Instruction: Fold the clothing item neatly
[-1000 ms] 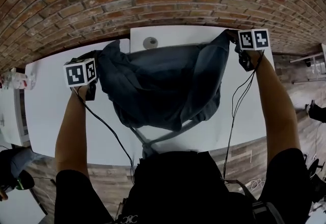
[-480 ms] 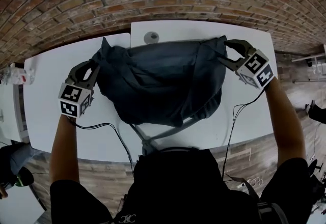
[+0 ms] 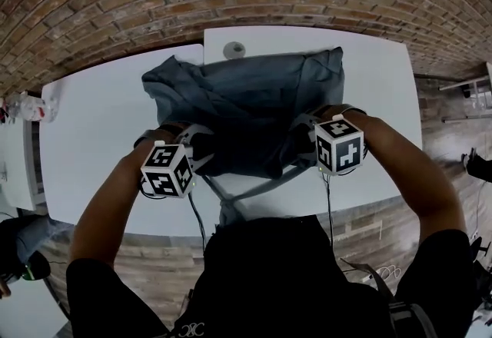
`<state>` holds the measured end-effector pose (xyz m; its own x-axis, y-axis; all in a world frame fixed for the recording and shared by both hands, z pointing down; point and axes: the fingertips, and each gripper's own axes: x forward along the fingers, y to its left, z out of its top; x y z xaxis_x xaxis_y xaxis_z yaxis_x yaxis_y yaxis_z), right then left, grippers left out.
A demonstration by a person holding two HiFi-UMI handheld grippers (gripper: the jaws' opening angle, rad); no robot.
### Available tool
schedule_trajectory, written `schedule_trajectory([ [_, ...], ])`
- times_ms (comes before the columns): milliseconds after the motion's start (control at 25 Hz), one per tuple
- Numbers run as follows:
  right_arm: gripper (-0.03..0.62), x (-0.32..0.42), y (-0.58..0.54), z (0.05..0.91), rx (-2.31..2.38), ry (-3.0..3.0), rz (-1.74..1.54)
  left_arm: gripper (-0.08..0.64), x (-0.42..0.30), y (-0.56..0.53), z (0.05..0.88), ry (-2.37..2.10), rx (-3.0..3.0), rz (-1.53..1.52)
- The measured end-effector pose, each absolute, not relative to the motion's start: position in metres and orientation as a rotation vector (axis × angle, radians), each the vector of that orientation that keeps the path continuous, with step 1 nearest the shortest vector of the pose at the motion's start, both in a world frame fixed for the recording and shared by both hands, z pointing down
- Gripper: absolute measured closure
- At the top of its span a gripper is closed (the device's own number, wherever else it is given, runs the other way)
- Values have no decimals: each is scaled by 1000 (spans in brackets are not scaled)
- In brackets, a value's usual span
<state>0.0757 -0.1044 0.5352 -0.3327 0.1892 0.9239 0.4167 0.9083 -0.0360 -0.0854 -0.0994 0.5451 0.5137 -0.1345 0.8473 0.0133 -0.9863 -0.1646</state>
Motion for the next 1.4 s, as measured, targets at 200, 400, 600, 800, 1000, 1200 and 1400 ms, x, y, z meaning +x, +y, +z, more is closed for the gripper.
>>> schedule_trajectory([
  [200,394,59,-87,543,-579,-1848,-296,441,-60,-94,560,-169,-2550,-1528],
  [400,429,65,-85,566,-629,-1729,-387,440,-57,-96,582,-264,-2506,-1617],
  [600,574,76,-90,566,-588,-1716,-355,443,-63,-89,600,-287,-2494,-1715],
  [800,577,84,-91,555,-542,-1770,-294,558,-73,-96,598,-159,-2546,-1707],
  [1000,577,85,-117,522,-369,-1960,-86,559,-91,-108,567,42,-2718,-1664],
  [1200,577,86,-125,497,-309,-2041,14,392,-68,-120,543,97,-2850,-1433],
  [1400,577,82,-114,497,-340,-2035,-14,350,-42,-112,573,-140,-2661,-1549],
])
